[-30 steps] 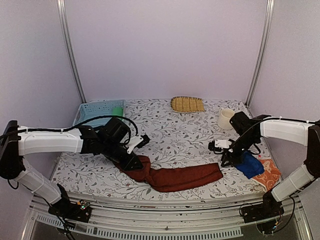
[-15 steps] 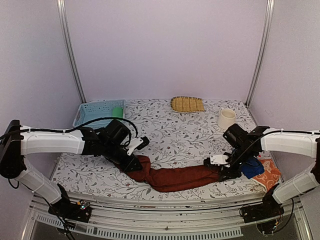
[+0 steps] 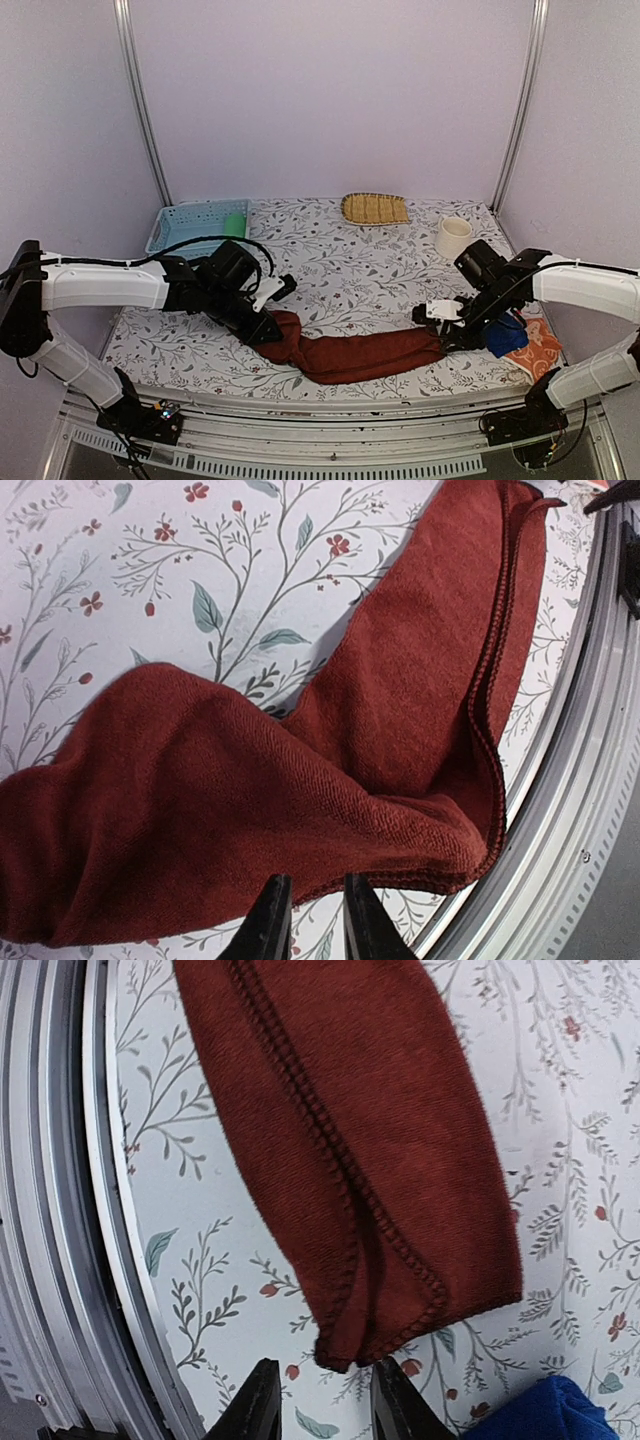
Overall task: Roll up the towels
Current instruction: Flatten out the towel at the center of the board.
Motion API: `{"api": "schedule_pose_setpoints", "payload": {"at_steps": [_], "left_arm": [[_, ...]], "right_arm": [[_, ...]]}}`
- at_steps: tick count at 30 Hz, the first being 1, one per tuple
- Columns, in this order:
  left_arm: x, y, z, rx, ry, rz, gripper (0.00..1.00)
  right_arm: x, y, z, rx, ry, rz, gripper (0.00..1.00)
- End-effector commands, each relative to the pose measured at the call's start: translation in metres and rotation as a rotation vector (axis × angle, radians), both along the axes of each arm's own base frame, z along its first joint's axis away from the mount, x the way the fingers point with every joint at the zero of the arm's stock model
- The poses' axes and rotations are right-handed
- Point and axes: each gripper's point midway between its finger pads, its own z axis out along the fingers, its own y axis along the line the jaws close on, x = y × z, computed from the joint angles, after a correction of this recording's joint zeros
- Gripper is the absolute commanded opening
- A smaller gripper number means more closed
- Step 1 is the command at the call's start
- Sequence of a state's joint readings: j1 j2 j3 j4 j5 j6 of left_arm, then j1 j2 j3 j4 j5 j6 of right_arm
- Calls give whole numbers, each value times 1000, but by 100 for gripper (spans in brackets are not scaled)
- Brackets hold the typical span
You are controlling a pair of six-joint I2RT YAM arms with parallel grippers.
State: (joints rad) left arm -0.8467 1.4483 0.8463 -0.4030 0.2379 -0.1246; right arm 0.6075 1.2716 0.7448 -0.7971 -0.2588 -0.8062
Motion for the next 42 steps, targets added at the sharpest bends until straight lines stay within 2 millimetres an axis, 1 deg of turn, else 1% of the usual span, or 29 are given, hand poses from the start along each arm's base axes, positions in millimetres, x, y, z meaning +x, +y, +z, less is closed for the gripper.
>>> {"api": "schedule_pose_setpoints", "payload": {"at_steps": [1,5,7,9,11,15,16,18,24,25,26,28,29,30,32,34,35,36,37,38,40,41,42], "left_arm": [[6,1,6,-6,-17,12,21],[5,1,6,-13,-14,16,21],[4,2,5,-17,-11,19,21],[4,3,4,-16,-11,21,21],[3,4,3,-12,-11,22,21],[2,7,4,-11,-17,28,22],[2,8,3,-10,-16,29,22],[2,8,3,-11,-15,32,22],[2,11,1,-1,-19,35,22],[2,12,0,1,-20,40,22],[3,13,0,5,-24,41,22],[4,15,1,7,-34,49,22],[5,16,2,6,-36,51,22],[5,17,3,6,-39,55,22],[8,20,6,4,-52,70,22],[10,22,11,-6,-65,83,22],[11,24,12,-9,-72,91,22],[13,26,14,-11,-80,102,22],[15,28,15,-12,-88,112,22],[18,29,17,-12,-95,124,22],[21,32,19,-12,-104,140,22],[22,33,19,-11,-105,145,22],[23,33,19,-9,-106,149,22]], "right_arm": [[32,9,24,85,-32,-70,32],[46,6,16,82,-8,-115,27],[47,5,8,65,9,-122,24],[47,4,-1,49,31,-119,24],[43,2,-11,28,65,-118,24],[38,0,-26,-1,111,-118,31],[38,-1,-29,-4,115,-120,32],[38,0,-33,-8,130,-123,32],[37,6,-36,8,163,-121,31],[37,6,-36,11,172,-119,30],[35,7,-36,15,183,-116,25],[34,9,-35,22,200,-110,6],[36,10,-34,21,194,-110,3],[39,9,-31,18,181,-114,2],[53,8,-16,16,117,-127,2],[79,7,12,28,12,-157,2],[93,6,29,39,-46,-179,2],[107,7,51,57,-115,-197,2],[123,10,78,85,-193,-217,2],[130,10,97,107,-243,-230,2],[143,16,145,189,-351,-254,2],[145,18,163,223,-389,-261,2],[145,19,174,251,-409,-270,2]]}}
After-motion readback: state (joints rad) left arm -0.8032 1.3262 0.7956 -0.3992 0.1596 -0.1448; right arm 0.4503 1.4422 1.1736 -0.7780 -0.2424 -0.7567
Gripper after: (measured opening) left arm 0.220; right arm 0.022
